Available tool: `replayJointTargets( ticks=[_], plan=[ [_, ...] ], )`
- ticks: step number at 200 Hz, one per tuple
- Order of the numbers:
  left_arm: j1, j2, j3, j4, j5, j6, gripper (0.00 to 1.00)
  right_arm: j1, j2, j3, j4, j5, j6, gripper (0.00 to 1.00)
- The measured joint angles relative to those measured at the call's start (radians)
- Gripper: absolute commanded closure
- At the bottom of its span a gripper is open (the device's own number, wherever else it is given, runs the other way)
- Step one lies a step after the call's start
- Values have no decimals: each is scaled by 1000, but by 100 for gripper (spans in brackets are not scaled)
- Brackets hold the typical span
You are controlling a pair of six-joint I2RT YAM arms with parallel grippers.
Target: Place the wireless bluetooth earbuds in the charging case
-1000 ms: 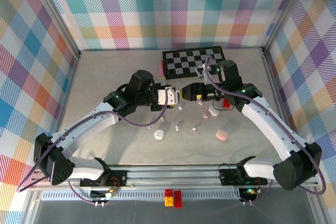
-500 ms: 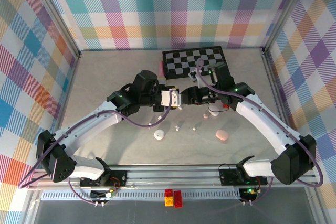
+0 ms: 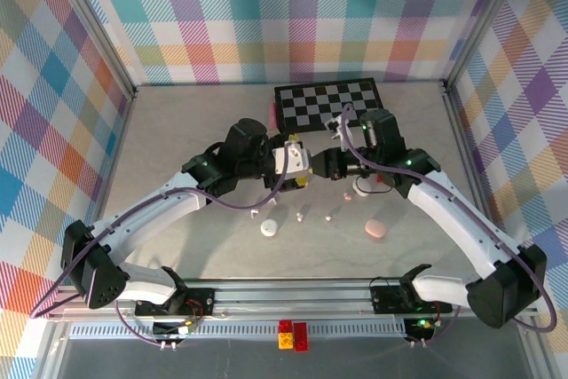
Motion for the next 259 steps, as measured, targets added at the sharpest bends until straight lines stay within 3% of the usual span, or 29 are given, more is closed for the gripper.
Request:
replayJointTargets(
  ticks=[20, 74, 102, 170, 259],
  plan=[
    [14, -61, -69, 91, 35, -143, 6, -10, -59, -38, 32, 5, -52, 88],
    [104, -181, -260, 412, 251, -626, 13, -62, -190, -78, 82, -96, -183, 91],
    [103, -185, -294, 527, 370, -782, 15, -73, -204, -77, 100, -174, -220, 90],
    [99, -179, -245, 542, 583, -858, 45, -73, -203, -76, 141, -291, -242, 91],
    [92, -158, -224, 542, 627, -858, 70, -73, -203, -76, 196, -329, -238, 93]
  ],
)
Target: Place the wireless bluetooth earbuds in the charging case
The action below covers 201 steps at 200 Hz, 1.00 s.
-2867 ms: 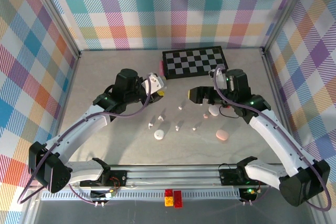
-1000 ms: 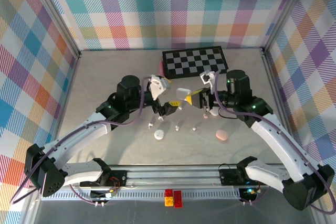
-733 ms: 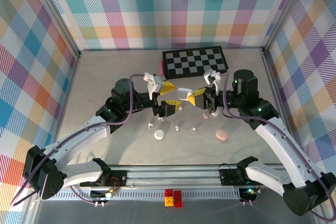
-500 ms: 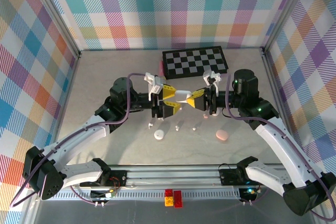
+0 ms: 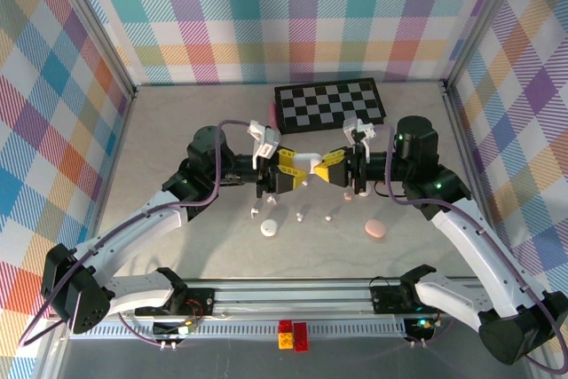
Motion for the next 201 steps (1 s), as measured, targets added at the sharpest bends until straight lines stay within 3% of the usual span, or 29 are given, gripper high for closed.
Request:
replayJointTargets(
  ticks=[73, 102, 109, 118, 133, 188, 201],
  plan=[
    [0, 5, 7, -2, -2, 0, 73, 0, -1, 0, 15, -3, 0, 93],
    [0, 6, 8, -2, -3, -3, 82, 0, -1, 0, 15, -3, 0, 92],
    [0, 6, 8, -3, -5, -3, 85, 0, -1, 0, 15, -2, 0, 86],
    [0, 6, 8, -3, -8, 2, 88, 0, -1, 0, 14, 0, 0, 64],
    [-2, 6, 8, -6, -10, 21, 92, 2, 0, 0, 13, 18, 6, 48],
    [2, 4, -20, -14, -65, 171, 96, 6, 20, 48, -9, 215, 96, 34],
    [-3, 4, -37, -22, -70, 204, 91, 4, 26, 65, -10, 274, 113, 29]
  ],
)
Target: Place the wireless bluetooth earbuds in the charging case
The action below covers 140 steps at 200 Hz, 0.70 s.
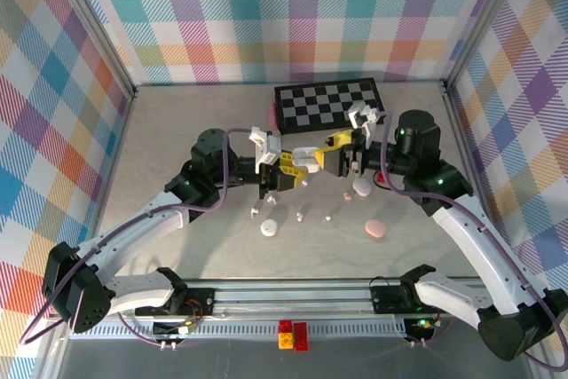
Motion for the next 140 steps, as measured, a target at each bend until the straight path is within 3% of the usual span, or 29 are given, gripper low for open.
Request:
replayJointTargets(
  ticks=[32, 55, 82, 140],
  plan=[
    [-2, 1, -6, -45, -31, 73, 91, -6, -8, -8, 21, 51, 37, 19],
    [-2, 2, -45, -28, -48, 97, 93, -6, -48, -41, 36, 89, 57, 18],
    [11, -3, -128, 16, -64, 104, 96, -6, -69, -47, 5, 217, 88, 17],
    [134, -87, -297, 209, -91, -47, 99, -5, 111, -56, -174, 400, 157, 23]
  ],
)
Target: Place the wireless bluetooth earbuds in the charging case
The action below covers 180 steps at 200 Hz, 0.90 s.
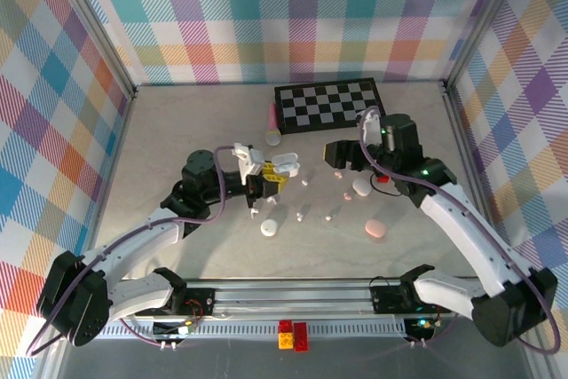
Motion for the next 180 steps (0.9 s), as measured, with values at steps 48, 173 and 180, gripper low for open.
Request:
replayJointTargets(
  ticks=[48, 173, 180],
  plan=[
    [111, -116, -75, 61, -60, -111, 100, 29, 152, -67, 1, -18, 89, 26],
    [154, -367, -95, -71, -62, -112, 100, 178, 893, 417, -36, -263, -27, 40],
    [154, -367, -95, -79, -63, -111, 100, 189, 931, 452, -45, -272, -35, 41]
  ],
)
